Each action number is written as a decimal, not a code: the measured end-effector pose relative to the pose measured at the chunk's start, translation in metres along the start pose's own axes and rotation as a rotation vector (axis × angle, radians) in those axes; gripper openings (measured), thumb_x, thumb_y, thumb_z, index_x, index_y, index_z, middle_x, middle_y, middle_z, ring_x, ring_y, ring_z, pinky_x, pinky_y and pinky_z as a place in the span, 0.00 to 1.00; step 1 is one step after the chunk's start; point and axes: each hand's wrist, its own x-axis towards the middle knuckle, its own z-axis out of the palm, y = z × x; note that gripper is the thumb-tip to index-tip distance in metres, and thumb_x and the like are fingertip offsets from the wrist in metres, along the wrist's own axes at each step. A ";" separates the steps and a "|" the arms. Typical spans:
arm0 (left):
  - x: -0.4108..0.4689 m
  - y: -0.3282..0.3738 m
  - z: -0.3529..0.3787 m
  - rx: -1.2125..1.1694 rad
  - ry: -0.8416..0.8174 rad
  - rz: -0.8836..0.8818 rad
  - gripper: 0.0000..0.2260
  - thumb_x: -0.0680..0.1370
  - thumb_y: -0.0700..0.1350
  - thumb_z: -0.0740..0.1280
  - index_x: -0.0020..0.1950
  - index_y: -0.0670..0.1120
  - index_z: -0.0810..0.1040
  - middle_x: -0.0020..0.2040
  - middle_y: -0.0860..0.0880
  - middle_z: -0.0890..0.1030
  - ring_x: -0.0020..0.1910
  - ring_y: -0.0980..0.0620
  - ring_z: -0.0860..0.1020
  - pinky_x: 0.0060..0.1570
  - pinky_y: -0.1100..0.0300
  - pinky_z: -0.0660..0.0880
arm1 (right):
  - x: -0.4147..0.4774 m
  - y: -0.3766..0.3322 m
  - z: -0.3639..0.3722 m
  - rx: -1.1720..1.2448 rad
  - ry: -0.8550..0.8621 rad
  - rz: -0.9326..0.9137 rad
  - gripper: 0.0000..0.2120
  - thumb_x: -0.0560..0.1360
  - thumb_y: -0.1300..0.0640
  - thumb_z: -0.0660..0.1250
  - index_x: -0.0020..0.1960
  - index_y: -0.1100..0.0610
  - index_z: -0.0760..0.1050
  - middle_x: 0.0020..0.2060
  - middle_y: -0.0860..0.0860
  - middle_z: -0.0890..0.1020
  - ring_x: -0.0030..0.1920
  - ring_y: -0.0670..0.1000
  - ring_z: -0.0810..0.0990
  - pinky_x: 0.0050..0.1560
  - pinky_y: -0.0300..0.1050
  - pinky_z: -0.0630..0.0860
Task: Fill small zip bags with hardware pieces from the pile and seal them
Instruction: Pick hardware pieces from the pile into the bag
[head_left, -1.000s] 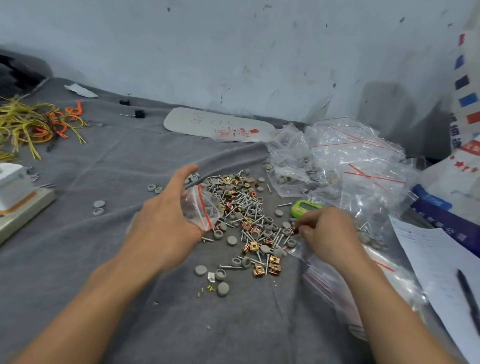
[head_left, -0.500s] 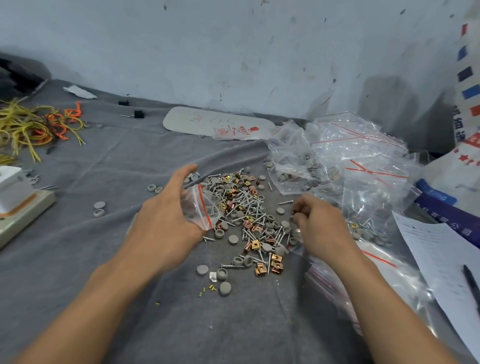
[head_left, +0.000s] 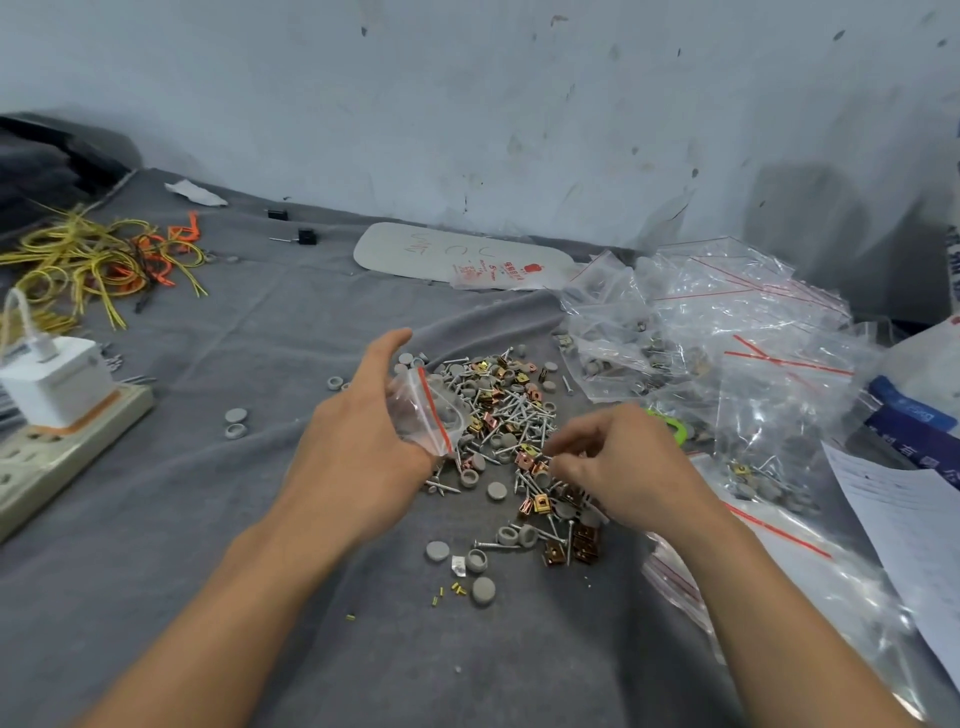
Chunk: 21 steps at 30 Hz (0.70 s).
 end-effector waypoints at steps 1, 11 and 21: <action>0.002 -0.001 0.000 -0.011 0.017 -0.006 0.39 0.71 0.48 0.75 0.74 0.70 0.57 0.50 0.55 0.82 0.47 0.50 0.79 0.46 0.54 0.72 | 0.005 -0.005 0.001 0.014 0.050 -0.020 0.08 0.73 0.55 0.77 0.42 0.41 0.86 0.30 0.34 0.82 0.35 0.33 0.81 0.32 0.25 0.71; 0.017 -0.004 0.001 -0.005 0.066 -0.015 0.39 0.73 0.47 0.74 0.75 0.68 0.56 0.46 0.56 0.80 0.48 0.50 0.77 0.46 0.53 0.73 | 0.049 -0.042 0.054 -0.168 0.076 -0.041 0.13 0.76 0.54 0.73 0.60 0.47 0.84 0.56 0.52 0.86 0.61 0.54 0.80 0.62 0.47 0.77; 0.013 -0.010 -0.012 -0.018 0.083 -0.016 0.38 0.73 0.48 0.74 0.75 0.67 0.57 0.38 0.55 0.79 0.41 0.55 0.79 0.41 0.51 0.76 | 0.047 -0.039 0.048 0.113 0.182 0.026 0.13 0.75 0.64 0.72 0.46 0.46 0.87 0.43 0.42 0.87 0.46 0.42 0.84 0.50 0.34 0.79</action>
